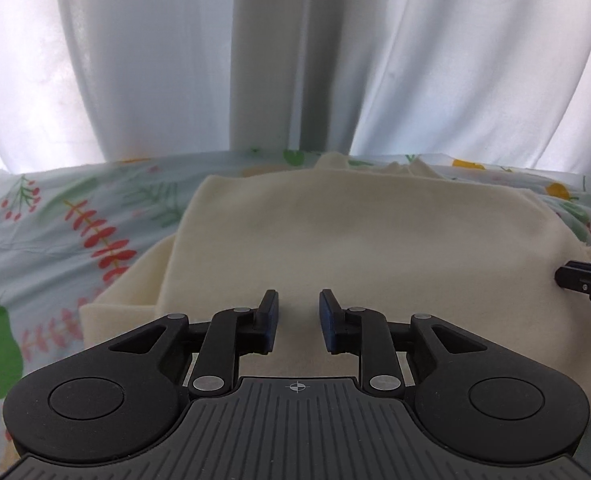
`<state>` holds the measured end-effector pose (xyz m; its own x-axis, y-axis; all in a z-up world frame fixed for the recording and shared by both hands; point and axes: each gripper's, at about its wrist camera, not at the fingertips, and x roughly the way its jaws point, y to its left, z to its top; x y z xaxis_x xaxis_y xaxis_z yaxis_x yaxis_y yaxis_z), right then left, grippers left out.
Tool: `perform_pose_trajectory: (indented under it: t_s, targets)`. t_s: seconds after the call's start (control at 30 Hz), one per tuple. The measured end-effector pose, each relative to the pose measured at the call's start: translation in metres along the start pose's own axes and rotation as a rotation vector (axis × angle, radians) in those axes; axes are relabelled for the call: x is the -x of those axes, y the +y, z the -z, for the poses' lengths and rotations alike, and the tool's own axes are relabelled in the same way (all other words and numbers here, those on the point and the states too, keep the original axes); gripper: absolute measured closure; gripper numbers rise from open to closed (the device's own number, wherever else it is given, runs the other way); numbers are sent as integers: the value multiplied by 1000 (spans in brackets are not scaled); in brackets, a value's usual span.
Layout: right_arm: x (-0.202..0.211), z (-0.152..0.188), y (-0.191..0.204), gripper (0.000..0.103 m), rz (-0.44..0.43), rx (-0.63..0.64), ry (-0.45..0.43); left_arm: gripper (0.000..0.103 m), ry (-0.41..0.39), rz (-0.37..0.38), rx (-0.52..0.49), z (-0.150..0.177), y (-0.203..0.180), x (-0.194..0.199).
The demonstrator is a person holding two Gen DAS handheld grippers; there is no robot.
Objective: Fold small clothes
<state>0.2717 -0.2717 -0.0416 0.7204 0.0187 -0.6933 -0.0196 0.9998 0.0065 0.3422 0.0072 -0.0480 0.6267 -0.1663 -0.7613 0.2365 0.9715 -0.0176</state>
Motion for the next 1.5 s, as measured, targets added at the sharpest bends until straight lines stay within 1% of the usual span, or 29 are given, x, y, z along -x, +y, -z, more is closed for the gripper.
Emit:
perform_pose_trajectory:
  t_s: [0.03,0.07,0.13,0.27,0.5,0.6,0.63,0.7,0.77,0.83,0.87,0.93,0.97,1.0,1.03,1.07,1.13,1.2,1.27,1.33,1.4,1.43,1.47,1.5]
  targets:
    - [-8,0,5,91,22,21,-2,76,-17,-15,5,0,-2,-4]
    - [-11,0,8,91,45,42,-28,76,-31,-30,-4,0,-4,-6]
    - [-16,-3,6,91,69,44,-39,76,-26,-39,0,-3,-4,-10]
    - [-24,-7,-8,91,56,-34,-39,74,-12,-44,20,-6,0,-16]
    - [-32,-7,-15,89,63,-85,-53,71,-20,-58,17,-7,0,-21]
    - [-34,-4,-18,82,59,-101,-67,66,-22,-64,22,-8,2,-23]
    - [-35,-5,-19,79,58,-104,-67,62,-20,-66,29,-8,4,-23]
    - [-33,-5,-21,73,62,-101,-61,61,-16,-51,64,-8,11,-19]
    - [-26,-5,-23,66,64,-106,-52,62,-14,-45,108,-6,23,-11]
    - [-9,-1,-27,65,61,-128,-47,63,-29,-54,132,0,36,2]
    - [1,5,-29,65,59,-147,-46,63,-34,-82,133,4,43,9]
    - [25,21,-34,64,49,-194,-37,62,-42,-176,124,14,52,25]
    - [38,33,-37,64,40,-223,-33,62,-51,-188,122,20,57,34]
    - [49,45,-38,64,33,-249,-25,62,-46,-172,131,27,63,44]
    - [60,57,-40,64,25,-273,-20,61,-40,-139,156,35,70,53]
    - [69,66,-40,63,21,-294,-21,57,-32,-93,201,45,77,62]
    - [86,85,-41,63,16,-339,-17,56,9,-30,256,60,84,71]
    - [96,100,-44,63,-1,-395,9,56,27,9,284,72,86,77]
    - [98,106,-44,63,-27,-408,10,57,29,16,284,81,84,81]
    - [97,106,-41,65,-40,-390,10,58,35,29,291,84,82,83]
    - [97,102,-34,71,-52,-359,-12,59,49,64,310,87,81,85]
    - [95,98,-31,80,-37,-336,-16,59,56,75,313,87,81,84]
    - [94,97,-28,94,-23,-313,-17,60,66,67,306,89,79,83]
    - [92,95,-26,99,-9,-289,-15,62,71,53,290,88,77,81]
